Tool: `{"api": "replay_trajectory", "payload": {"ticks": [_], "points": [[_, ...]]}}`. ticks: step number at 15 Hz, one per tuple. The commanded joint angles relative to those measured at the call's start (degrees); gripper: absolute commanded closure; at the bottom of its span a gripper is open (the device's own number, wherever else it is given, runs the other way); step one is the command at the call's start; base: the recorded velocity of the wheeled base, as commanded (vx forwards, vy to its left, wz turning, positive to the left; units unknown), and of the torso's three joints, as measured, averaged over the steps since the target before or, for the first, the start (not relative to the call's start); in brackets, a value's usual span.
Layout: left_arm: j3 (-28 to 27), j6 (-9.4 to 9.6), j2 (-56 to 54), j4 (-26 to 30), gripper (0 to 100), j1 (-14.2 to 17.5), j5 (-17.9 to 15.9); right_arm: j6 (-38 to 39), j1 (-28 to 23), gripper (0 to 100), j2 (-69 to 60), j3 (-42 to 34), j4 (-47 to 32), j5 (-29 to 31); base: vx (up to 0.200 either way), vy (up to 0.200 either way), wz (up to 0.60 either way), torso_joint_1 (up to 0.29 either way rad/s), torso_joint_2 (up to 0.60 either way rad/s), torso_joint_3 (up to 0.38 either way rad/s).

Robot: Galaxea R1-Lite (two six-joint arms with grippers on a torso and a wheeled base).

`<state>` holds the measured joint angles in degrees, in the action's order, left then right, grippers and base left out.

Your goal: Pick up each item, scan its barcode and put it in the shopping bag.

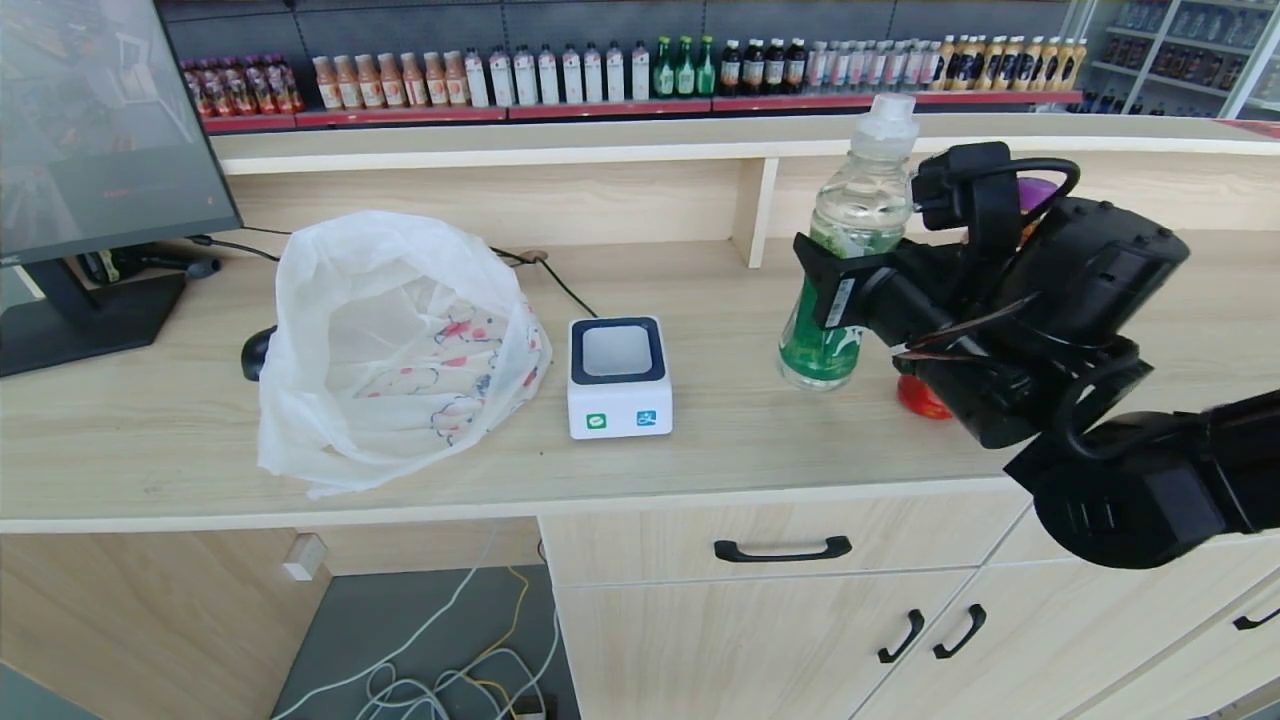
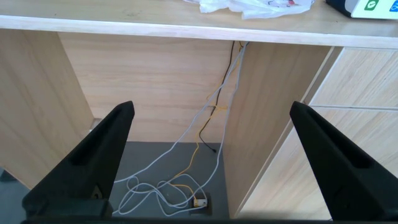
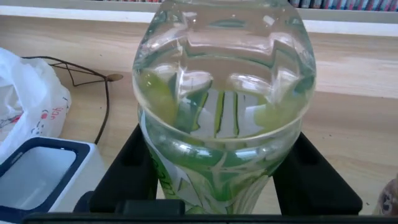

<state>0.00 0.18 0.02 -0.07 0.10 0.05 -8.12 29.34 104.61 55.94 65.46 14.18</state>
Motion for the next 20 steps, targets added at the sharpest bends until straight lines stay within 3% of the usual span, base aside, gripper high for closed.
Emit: {"api": "replay_trajectory", "payload": {"ticks": [1, 8, 12, 17, 20], "points": [[0.0, -0.01, -0.02, -0.01, 0, -0.01, 0.04, 0.03, 1.86, 100, -9.42, -6.72, 0.19, -0.03, 0.0, 0.0, 0.0, 0.0, 0.0, 0.0], [0.0, -0.01, -0.02, -0.01, 0, -0.01, -0.05, -2.16, 4.06, 100, -18.91, -12.7, 0.19, 0.06, 0.0, 0.0, 0.0, 0.0, 0.0, 0.0], [0.0, -0.01, -0.02, -0.01, 0, -0.01, -0.05, -3.39, 8.27, 100, -27.97, -23.77, 0.02, 0.32, 0.0, 0.0, 0.0, 0.0, 0.0, 0.0], [0.0, -0.01, -0.02, -0.01, 0, -0.01, -0.05, 1.09, 8.27, 100, -32.8, -32.48, -0.16, -0.73, 0.0, 0.0, 0.0, 0.0, 0.0, 0.0], [0.0, -0.01, -0.02, -0.01, 0, -0.01, 0.04, 5.22, 8.27, 100, -32.71, -36.26, -0.16, -8.29, 0.0, 0.0, 0.0, 0.0, 0.0, 0.0]]}}
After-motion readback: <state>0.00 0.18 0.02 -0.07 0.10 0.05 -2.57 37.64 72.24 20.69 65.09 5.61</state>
